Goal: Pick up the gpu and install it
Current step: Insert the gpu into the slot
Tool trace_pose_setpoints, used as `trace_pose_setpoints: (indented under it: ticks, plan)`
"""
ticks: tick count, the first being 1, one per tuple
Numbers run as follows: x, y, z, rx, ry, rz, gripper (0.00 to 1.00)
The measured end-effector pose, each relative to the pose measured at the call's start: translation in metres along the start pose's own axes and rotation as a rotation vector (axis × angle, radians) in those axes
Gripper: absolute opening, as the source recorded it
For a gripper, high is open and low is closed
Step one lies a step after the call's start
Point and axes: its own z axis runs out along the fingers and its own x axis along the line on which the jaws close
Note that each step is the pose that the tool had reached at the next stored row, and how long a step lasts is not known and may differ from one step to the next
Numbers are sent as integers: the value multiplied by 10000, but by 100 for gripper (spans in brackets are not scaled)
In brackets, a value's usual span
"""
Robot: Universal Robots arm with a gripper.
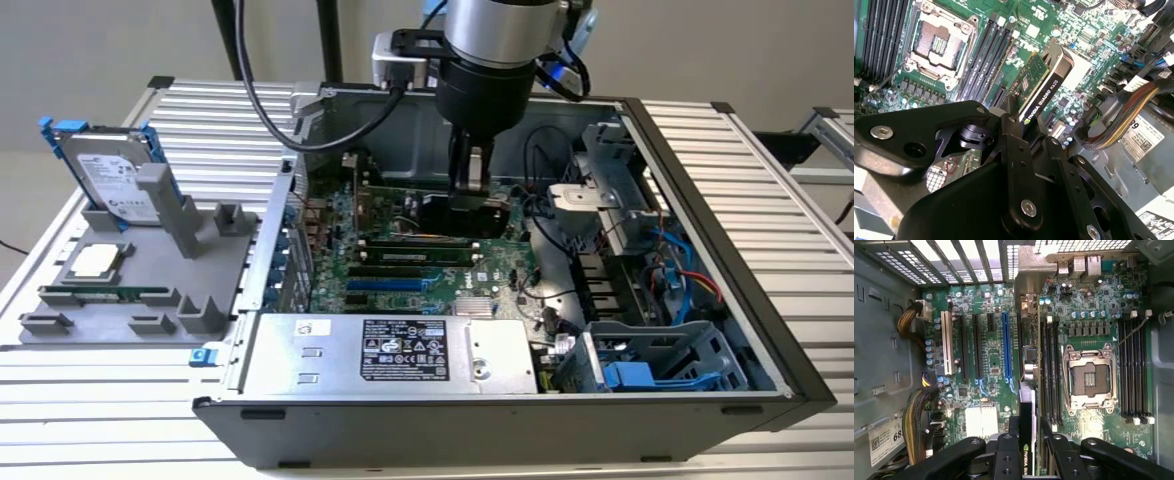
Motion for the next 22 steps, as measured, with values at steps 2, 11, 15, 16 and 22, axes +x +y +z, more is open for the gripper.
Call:
trace_pose_setpoints:
  ticks: [2,11,15,16,22]
  plan:
    - [0,-1,13,-23,3,-1,0]
    - [0,-1,28,-43,4,0,0]
    - [1,-1,28,-42,4,0,0]
    - [0,-1,28,-42,4,0,0]
    - [1,-2,48,-41,23,-2,0]
